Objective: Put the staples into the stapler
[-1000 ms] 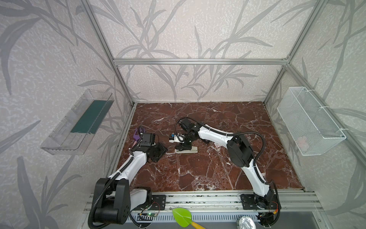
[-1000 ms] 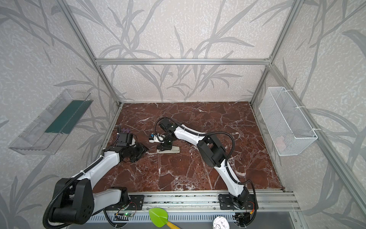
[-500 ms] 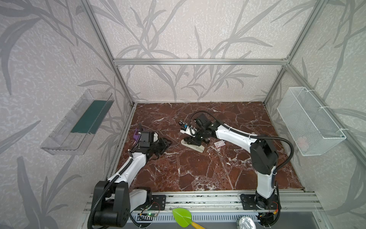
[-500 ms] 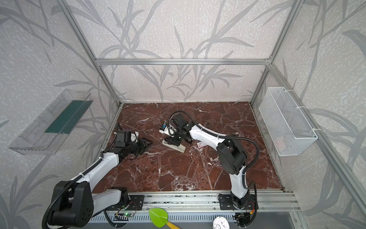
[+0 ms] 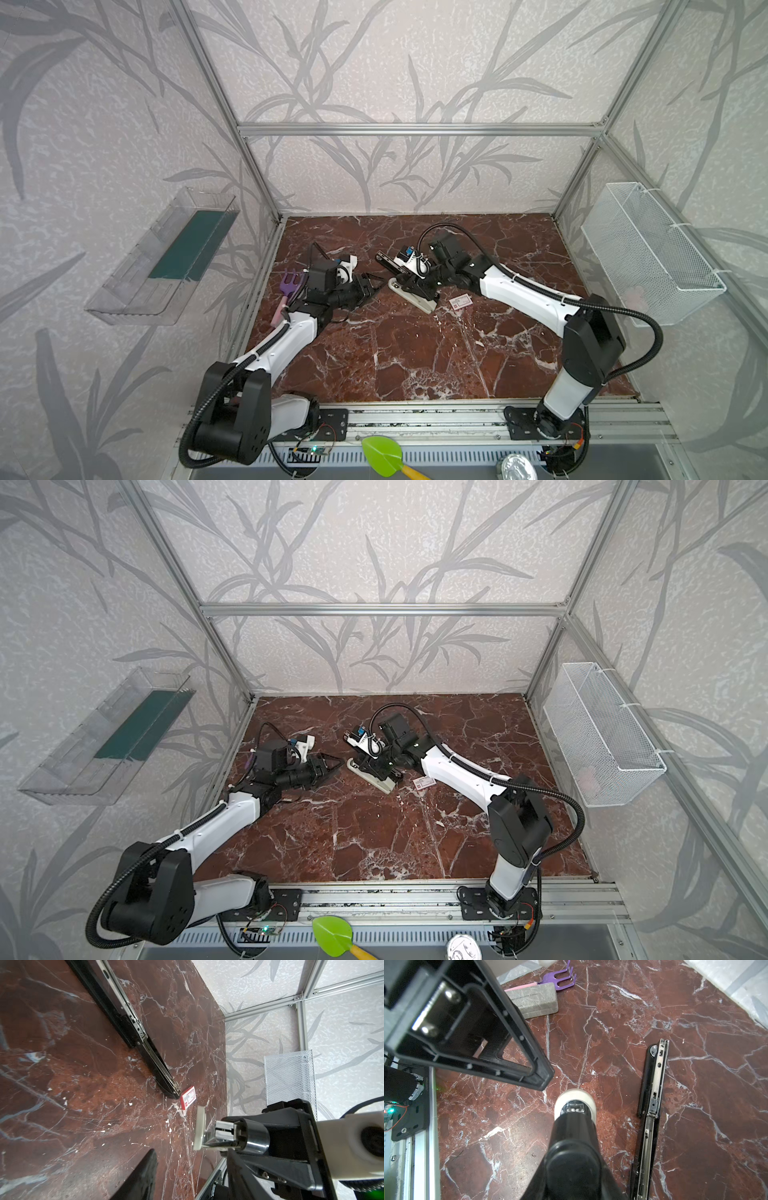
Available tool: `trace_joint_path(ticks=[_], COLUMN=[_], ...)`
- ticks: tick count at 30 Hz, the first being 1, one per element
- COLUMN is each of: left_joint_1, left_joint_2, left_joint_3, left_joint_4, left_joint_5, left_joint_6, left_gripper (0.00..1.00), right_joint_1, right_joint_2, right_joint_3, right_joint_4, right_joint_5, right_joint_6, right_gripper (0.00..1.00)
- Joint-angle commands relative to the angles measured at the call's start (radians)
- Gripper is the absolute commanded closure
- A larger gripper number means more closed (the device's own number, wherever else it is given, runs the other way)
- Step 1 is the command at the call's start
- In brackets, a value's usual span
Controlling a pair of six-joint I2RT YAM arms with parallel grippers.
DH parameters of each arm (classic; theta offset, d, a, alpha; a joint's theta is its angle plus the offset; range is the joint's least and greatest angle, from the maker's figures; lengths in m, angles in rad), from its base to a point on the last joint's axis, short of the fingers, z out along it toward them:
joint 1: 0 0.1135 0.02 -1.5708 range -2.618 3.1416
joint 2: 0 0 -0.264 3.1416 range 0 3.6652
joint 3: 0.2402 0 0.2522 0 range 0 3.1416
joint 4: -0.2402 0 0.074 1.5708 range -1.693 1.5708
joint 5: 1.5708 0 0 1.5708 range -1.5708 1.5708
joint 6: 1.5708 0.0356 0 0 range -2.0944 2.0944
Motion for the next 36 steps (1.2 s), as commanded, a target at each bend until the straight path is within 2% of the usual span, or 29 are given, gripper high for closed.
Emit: trace_joint_path(ticks=[1,12,18,24,30,36], left_joint_1=[-0.007,-0.046,-0.059,-0.061,-0.048,0.006], left_joint_2=[0.03,0.09,0.108,0.11,0.108,0.108], left_joint_3=[0.033,0.084,0.08,0.077,0.065,0.036], left_joint_4=[0.065,0.081,0.084,0.08,0.071,0.102], left_joint_5=[0.035,0.049,0.054,0.055,0.011,-0.009], left_joint_6=[-0.021,-0.016,-0.016,-0.007,-0.009,-0.043], left_gripper=[0.45,0.52,0.7,1.0,1.0,1.0], right_joint_1=[0.001,0.024,0.024,0.023,-0.024,-0.109], right_joint_2=[-0.077,-0.08,-0.091,-0.107,-0.179,-0.294], right_joint_3=[0.0,0.022,0.014,0.009,-0.053,-0.164], right_joint_4=[0.063,0.032,0.074,0.109,0.196,0.327], right_joint_5=[-0.035,-0.024,-0.025,-0.005,0.001,-0.047], right_joint_6=[0.02,-0.014,0.013,0.04,0.11,0.22], right_gripper=[0.98,0.98,0.99,1.0,1.0,1.0])
